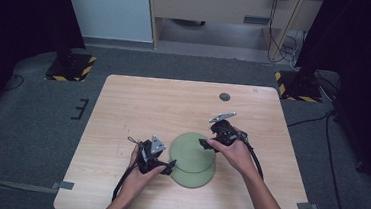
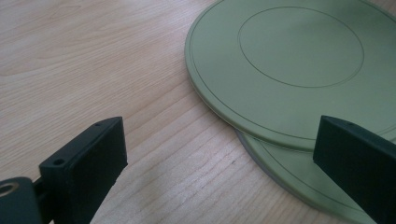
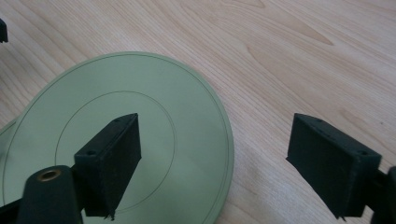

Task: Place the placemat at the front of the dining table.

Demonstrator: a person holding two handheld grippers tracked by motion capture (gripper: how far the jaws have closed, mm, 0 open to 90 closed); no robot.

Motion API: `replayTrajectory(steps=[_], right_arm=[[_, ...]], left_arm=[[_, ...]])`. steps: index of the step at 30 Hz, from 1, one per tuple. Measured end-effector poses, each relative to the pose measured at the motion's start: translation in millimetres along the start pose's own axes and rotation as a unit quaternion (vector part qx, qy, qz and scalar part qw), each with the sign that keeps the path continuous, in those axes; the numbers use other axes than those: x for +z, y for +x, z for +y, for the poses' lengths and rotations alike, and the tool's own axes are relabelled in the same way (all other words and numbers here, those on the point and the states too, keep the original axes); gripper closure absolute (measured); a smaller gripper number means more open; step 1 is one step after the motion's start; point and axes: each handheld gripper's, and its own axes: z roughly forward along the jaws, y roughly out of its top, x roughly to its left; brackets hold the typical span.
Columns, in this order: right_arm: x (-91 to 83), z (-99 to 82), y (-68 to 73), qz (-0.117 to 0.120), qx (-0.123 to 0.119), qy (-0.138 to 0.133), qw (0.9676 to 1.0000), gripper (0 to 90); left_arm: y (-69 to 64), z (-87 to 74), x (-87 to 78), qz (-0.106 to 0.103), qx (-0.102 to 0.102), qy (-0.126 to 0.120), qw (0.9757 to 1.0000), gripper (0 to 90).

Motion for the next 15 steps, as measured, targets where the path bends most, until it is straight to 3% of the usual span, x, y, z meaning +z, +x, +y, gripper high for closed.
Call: replayTrajectory(steps=[15], right_arm=[[21.8,-2.6,-8.0,0.056,0.031,0.022,0.9977,28.6]], left_arm=[[-1.1,-0.6,5.1,0.004,-0.001,0.007,1.0000,2.3]])
